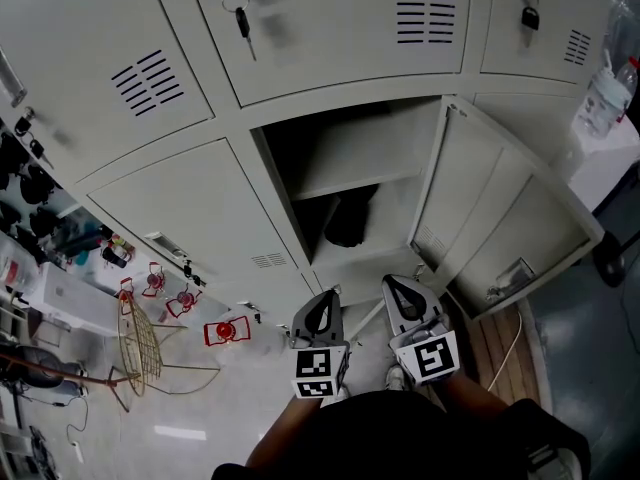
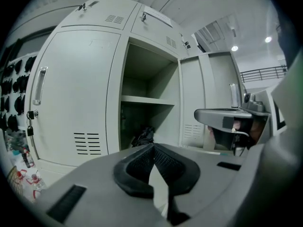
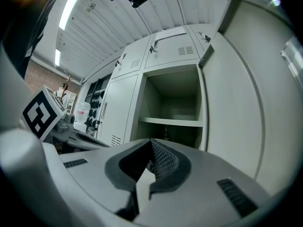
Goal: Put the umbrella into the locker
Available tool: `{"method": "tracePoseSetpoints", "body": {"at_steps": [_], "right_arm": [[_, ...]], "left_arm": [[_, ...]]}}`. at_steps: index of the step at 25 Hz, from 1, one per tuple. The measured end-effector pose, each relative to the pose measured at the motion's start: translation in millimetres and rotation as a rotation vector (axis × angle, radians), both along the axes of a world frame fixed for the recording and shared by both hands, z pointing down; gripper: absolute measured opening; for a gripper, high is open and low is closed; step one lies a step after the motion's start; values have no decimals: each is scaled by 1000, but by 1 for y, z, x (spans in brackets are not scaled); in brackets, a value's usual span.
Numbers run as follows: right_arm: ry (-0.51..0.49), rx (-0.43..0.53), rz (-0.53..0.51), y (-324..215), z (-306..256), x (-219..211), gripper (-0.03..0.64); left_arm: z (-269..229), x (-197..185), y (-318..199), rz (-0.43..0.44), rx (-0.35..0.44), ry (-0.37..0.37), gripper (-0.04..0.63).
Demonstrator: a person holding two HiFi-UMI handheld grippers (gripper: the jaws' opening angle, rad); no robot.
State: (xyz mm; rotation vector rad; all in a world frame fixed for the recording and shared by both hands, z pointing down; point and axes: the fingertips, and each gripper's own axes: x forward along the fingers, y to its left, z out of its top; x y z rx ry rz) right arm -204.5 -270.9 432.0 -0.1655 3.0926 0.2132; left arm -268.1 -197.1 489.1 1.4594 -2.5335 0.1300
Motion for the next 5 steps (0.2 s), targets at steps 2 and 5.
{"method": "tracePoseSetpoints", "body": {"at_steps": [2, 5], "right_arm": [[1, 5, 1, -1, 0, 0, -2], [3, 10, 2, -3, 1, -1, -2]], "left_arm": [[-2, -2, 1, -2, 29, 12, -6], [-9, -3, 3, -3, 83, 13, -6]]}}
